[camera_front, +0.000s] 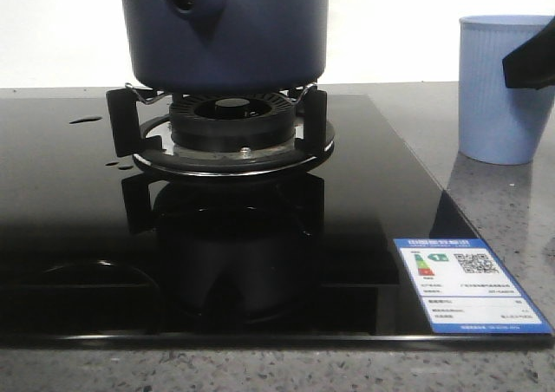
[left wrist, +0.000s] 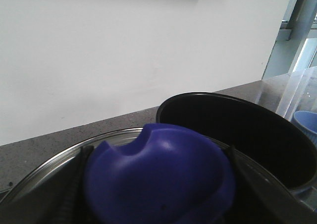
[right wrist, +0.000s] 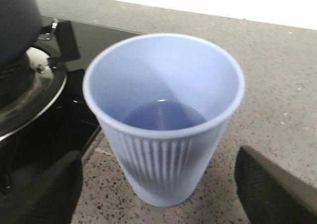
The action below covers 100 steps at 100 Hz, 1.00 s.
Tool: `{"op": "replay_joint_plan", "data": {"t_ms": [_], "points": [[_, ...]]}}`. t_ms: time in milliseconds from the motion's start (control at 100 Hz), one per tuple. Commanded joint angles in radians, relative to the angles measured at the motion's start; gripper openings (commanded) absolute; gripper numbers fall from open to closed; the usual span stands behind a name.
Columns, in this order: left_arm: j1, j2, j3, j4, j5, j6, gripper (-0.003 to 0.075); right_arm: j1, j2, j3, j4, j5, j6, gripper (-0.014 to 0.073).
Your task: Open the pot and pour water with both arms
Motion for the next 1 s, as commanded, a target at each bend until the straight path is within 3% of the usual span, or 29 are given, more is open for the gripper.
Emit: {"op": "replay_joint_plan", "data": {"t_ms": [0, 990], "points": [[-0.008, -0.026, -0.034, -0.129, 0.057, 0.002, 0.0327, -0.004, -0.006, -0.034, 0.018, -0.052, -0.024, 0.0563], [-0.008, -0.024, -0.034, -0.129, 0.057, 0.002, 0.0327, -0.004, -0.02, -0.034, 0.018, -0.083, -0.031, 0.0563]]}}
